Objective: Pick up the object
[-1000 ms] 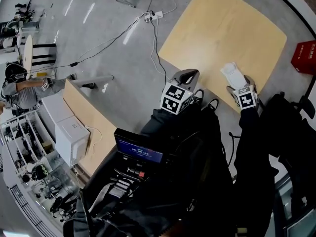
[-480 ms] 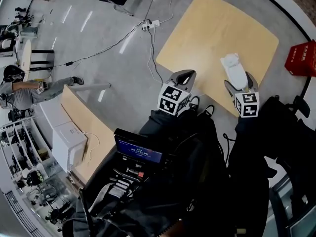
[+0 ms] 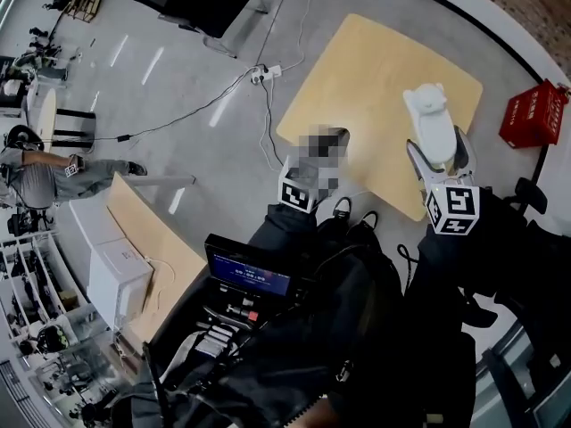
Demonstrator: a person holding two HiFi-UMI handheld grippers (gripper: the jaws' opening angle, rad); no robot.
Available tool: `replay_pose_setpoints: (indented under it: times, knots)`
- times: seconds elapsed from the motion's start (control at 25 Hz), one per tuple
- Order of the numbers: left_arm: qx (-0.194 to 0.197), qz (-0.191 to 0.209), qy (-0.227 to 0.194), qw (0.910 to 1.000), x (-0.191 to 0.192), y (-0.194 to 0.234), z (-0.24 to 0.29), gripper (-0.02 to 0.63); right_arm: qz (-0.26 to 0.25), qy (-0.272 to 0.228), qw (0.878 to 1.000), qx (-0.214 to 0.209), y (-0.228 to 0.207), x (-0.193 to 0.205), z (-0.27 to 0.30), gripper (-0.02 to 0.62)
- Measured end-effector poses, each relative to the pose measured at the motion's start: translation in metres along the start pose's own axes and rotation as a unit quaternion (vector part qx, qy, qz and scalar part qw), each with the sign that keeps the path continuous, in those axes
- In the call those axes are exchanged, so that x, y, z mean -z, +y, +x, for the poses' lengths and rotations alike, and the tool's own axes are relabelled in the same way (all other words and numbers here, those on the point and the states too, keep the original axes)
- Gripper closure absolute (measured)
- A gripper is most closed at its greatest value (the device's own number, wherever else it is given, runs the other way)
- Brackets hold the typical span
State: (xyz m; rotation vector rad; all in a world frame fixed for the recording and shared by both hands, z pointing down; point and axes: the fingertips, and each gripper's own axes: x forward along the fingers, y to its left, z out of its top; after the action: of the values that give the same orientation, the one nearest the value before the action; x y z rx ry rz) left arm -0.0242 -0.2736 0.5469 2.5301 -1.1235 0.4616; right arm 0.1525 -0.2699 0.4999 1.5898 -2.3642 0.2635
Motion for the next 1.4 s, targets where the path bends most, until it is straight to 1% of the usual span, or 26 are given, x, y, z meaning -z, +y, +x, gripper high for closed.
replay_pose_setpoints:
  times: [0.16, 0.32, 0.64, 0.8, 0.96, 1.08, 1.4]
  knots:
    - [0.005, 0.016, -0.032, 0.9994, -0.035, -0.006, -0.005, 0.608, -0.006, -0.057, 0.998, 0.018, -0.004, -0.046, -0.021, 0.109]
    - [0.011, 0.033, -0.068, 0.9971, -0.068, -0.016, -0.014, 0.607, -0.012, -0.106, 0.994, 0.035, -0.005, -0.083, -0.043, 0.109]
    - [0.018, 0.058, -0.121, 0.9907, -0.125, -0.031, -0.029, 0.609, -0.028, -0.201, 0.978, 0.057, -0.008, -0.154, -0.087, 0.11]
    - [0.023, 0.062, -0.141, 0.9878, -0.146, -0.037, -0.031, 0.609, -0.038, -0.23, 0.971, 0.057, -0.009, -0.176, -0.104, 0.11]
    - [0.028, 0.063, -0.156, 0.9854, -0.161, -0.044, -0.032, 0.608, -0.028, -0.258, 0.965, 0.049, -0.013, -0.194, -0.114, 0.109]
    - [0.032, 0.062, -0.166, 0.9837, -0.175, -0.049, -0.034, 0.609, -0.032, -0.276, 0.959, 0.049, -0.015, -0.209, -0.122, 0.109]
    - [0.039, 0.062, -0.206, 0.9758, -0.203, -0.057, -0.043, 0.609, -0.045, -0.312, 0.948, 0.04, -0.007, -0.237, -0.143, 0.109]
